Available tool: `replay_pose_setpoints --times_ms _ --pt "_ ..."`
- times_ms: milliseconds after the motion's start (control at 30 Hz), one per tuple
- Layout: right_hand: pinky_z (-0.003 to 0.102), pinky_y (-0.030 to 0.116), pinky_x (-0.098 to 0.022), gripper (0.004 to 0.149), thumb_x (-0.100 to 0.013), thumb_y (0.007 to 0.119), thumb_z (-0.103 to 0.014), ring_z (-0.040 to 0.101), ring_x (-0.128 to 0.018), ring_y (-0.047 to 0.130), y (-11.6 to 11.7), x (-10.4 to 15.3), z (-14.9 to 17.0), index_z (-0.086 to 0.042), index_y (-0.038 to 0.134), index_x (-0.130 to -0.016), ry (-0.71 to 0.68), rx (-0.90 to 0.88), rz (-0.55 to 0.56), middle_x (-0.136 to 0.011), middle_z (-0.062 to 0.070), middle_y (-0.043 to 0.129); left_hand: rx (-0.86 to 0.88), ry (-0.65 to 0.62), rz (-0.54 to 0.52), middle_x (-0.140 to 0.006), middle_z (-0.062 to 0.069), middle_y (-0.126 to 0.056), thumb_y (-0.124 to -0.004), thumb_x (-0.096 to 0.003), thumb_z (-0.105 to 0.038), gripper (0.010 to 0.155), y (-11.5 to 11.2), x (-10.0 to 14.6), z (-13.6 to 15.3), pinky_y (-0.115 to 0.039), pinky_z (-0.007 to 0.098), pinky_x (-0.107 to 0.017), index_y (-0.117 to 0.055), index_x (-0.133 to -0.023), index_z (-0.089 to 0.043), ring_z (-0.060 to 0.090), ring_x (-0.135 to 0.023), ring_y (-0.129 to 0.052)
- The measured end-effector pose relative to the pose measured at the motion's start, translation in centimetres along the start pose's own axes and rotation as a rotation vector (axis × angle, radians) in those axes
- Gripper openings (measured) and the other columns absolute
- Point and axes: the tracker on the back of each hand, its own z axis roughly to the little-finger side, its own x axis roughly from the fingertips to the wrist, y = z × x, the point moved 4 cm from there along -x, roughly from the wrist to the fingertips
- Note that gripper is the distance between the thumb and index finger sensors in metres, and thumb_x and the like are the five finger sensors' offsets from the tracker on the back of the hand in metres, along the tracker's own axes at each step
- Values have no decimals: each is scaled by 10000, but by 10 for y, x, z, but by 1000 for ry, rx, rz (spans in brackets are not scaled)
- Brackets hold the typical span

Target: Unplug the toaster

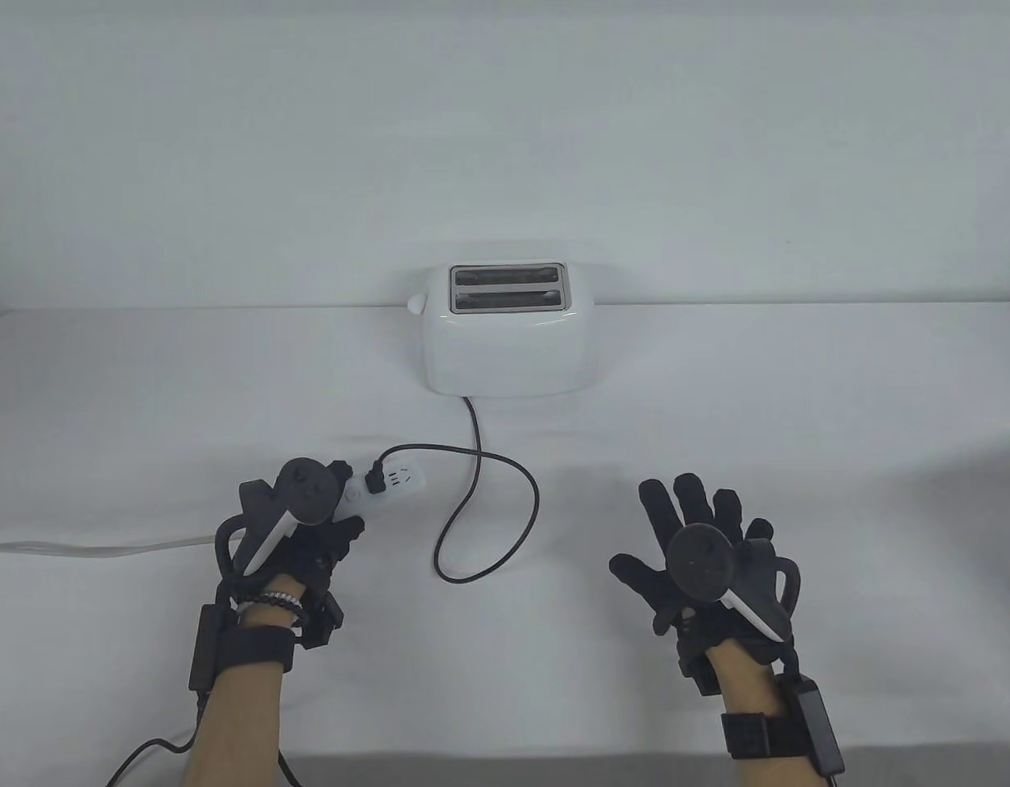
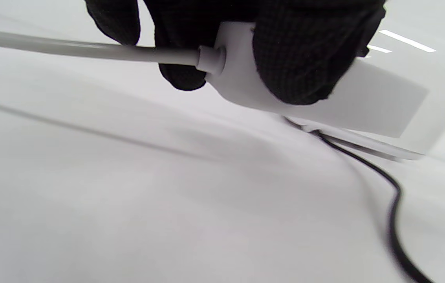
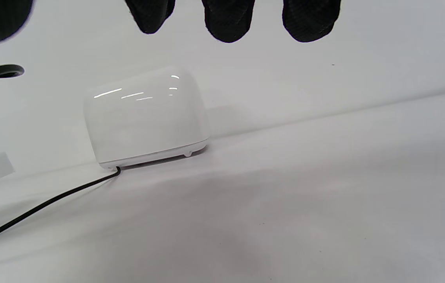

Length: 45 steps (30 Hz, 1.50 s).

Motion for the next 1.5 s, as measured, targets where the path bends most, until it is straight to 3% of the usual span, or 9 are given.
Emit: replay_pose_setpoints --times_ms 300,633,700,800,900,1200,1500 --pt "827 384 -579 940 -309 676 -759 610 -983 484 -11 9 11 -329 389 -1094 14 -86 40 -1173 168 402 10 -165 -23 -1216 -24 -604 -844 -436 -470 817 3 22 -58 -527 512 -896 -463 -1153 -385 238 -1043 -789" --pt "824 395 -579 937 -313 664 -764 601 -982 503 -24 15 24 -321 401 -1095 29 -191 90 -1169 171 422 -22 -315 -23 -1212 -12 -609 -851 -435 -460 814 -9 29 -147 -531 500 -893 -473 -1151 -374 251 -1037 -793" --pt "823 396 -580 940 -312 661 -765 597 -983 506 -27 16 27 -317 402 -1097 29 -222 105 -1169 173 424 -55 -317 -17 -1211 -20 -611 -843 -435 -473 814 -12 27 -153 -536 492 -894 -467 -1152 -380 238 -1038 -798" --pt "822 399 -583 939 -312 661 -766 594 -982 517 -31 17 27 -318 405 -1096 21 -251 123 -1168 175 431 44 -334 -3 -1212 -12 -609 -847 -441 -467 813 -19 26 -164 -528 491 -895 -467 -1154 -375 248 -1039 -792" --pt "819 404 -584 936 -313 663 -765 586 -979 537 -34 19 26 -319 410 -1096 10 -255 135 -1166 171 441 -1 -356 14 -1213 -22 -607 -845 -441 -468 810 -31 26 -183 -523 487 -899 -466 -1152 -384 239 -1042 -791" --pt "817 411 -585 931 -315 666 -762 575 -976 555 -33 19 23 -316 421 -1095 -2 -251 117 -1161 171 466 -25 -289 113 -1241 -72 -548 -825 -462 -467 804 -81 14 -186 -431 498 -922 -419 -1155 -426 210 -1095 -728" --pt "816 412 -585 928 -316 668 -759 566 -976 565 -26 16 17 -315 427 -1094 -10 -209 82 -1157 173 481 -48 -226 175 -1266 -171 -486 -796 -481 -482 797 -106 6 -179 -290 521 -927 -362 -1150 -498 178 -1194 -542"
